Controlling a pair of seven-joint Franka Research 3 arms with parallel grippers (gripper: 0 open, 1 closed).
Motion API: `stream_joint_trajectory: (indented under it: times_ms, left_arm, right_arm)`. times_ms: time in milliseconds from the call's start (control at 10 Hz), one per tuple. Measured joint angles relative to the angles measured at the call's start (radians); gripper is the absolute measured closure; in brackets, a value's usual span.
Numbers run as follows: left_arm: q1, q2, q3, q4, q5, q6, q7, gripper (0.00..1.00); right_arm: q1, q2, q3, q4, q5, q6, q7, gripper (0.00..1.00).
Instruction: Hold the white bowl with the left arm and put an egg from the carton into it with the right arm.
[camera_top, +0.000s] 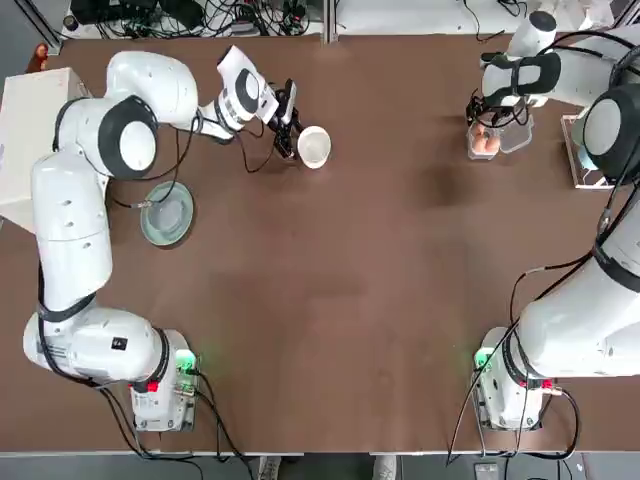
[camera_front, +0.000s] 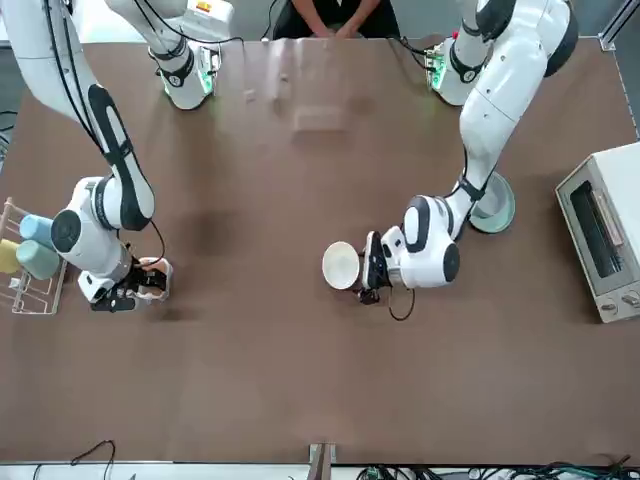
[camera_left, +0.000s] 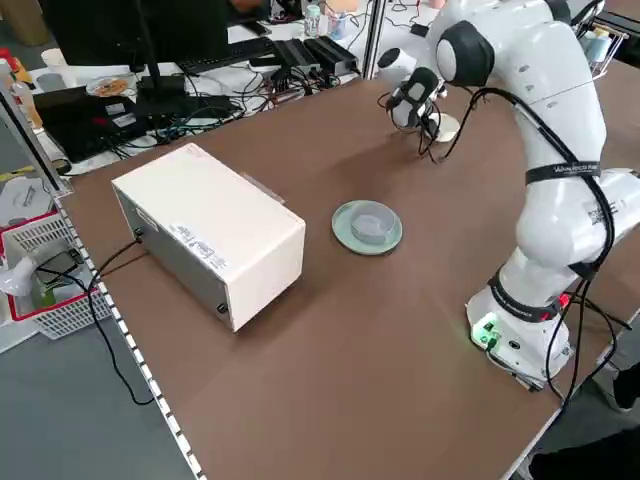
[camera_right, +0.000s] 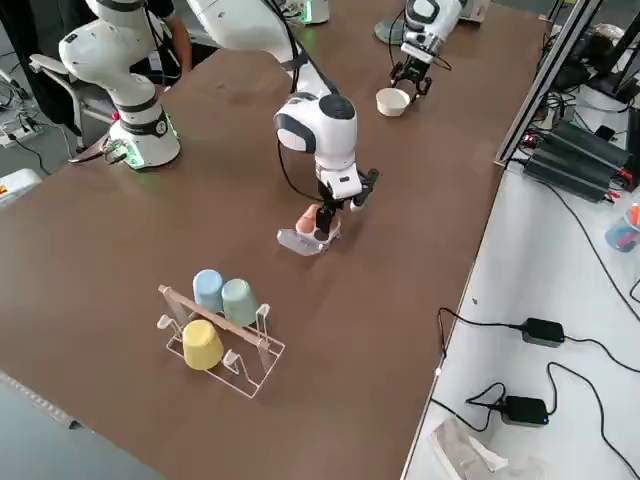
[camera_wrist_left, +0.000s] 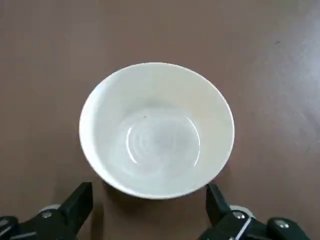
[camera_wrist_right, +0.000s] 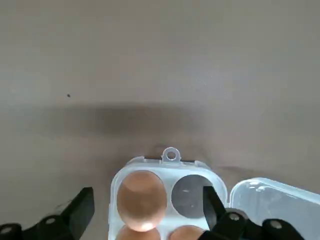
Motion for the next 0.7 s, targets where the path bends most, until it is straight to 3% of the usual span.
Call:
stream_joint_trajectory:
  times_ms: [700]
  left_arm:
    - [-0.006, 0.000, -0.005, -0.011, 0.000, 0.022, 0.000, 0.00]
  right_arm:
    - [0.001, 0.003, -0.001, -0.017, -0.003, 0.014, 0.000, 0.04]
